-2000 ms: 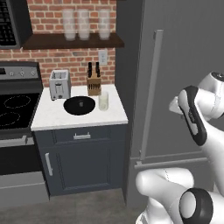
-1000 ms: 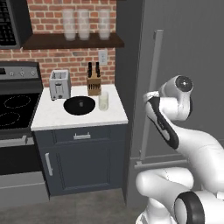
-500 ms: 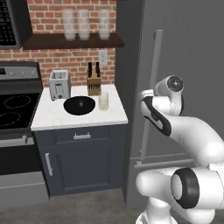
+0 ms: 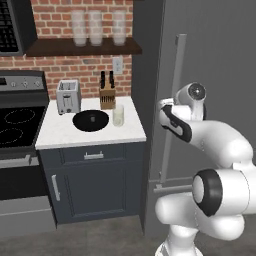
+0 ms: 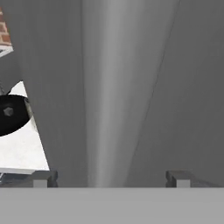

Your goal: Grab a lemon wedge from the fridge and one ice cube from the ice bowl, and put them in the glass of lemonade.

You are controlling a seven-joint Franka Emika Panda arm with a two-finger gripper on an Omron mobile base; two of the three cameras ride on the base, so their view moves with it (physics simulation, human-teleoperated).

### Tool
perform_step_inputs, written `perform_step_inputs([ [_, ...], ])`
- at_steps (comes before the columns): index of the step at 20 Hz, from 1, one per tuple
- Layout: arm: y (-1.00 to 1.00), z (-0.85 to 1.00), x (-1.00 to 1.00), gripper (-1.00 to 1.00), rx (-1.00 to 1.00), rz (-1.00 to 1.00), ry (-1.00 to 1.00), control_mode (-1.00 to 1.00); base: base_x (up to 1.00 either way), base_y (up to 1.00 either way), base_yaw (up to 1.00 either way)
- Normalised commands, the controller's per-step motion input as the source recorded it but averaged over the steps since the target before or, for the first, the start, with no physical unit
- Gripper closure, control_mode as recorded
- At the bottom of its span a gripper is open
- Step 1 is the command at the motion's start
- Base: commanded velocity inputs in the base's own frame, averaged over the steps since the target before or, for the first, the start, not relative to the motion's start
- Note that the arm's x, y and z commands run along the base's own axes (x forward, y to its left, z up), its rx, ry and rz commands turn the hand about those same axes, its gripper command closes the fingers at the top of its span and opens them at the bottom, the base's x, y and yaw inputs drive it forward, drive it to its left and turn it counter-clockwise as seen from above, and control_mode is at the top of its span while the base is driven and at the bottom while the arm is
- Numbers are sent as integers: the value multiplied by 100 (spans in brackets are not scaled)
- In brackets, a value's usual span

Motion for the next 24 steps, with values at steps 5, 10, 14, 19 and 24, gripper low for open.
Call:
perform_step_inputs([
  [5, 0, 0, 39, -100, 0, 0, 0, -100, 0, 0, 0],
  [10, 0, 0, 44, -100, 0, 0, 0, -100, 0, 0, 0],
  [14, 0, 0, 44, -100, 0, 0, 0, -100, 0, 0, 0],
  [19, 0, 0, 38, 100, 0, 0, 0, -100, 0, 0, 0],
  [24, 0, 0, 2, 100, 0, 0, 0, -100, 0, 0, 0],
])
